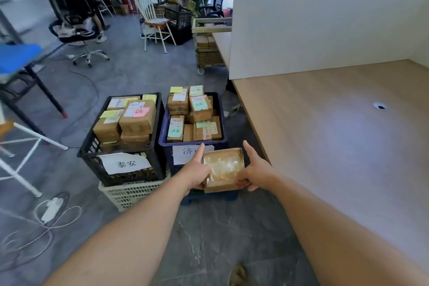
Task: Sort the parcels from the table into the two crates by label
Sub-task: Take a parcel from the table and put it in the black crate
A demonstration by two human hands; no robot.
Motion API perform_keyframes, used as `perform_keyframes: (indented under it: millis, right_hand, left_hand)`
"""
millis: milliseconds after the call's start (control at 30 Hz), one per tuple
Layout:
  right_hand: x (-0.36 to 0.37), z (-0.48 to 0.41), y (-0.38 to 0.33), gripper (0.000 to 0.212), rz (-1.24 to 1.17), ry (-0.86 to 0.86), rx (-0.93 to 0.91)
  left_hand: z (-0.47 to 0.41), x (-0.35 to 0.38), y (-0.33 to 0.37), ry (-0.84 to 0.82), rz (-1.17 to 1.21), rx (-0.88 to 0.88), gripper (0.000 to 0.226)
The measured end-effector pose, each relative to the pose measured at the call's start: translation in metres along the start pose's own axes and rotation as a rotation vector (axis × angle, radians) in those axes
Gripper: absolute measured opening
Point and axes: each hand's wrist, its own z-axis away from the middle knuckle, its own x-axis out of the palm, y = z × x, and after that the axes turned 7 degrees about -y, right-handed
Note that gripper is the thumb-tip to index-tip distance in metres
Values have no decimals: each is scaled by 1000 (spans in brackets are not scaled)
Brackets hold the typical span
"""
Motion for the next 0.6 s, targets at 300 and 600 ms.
perform_keyframes:
  millis: [300,600]
  right_hand:
    - [-50,-88,-46,59,18,-74,-104]
    - [-75,-157,-78,18,8,-10,-221]
  left_hand:
    - [-72,-43,47,86,81,-62,49]
    - [-138,-73,67,333,112,34,16]
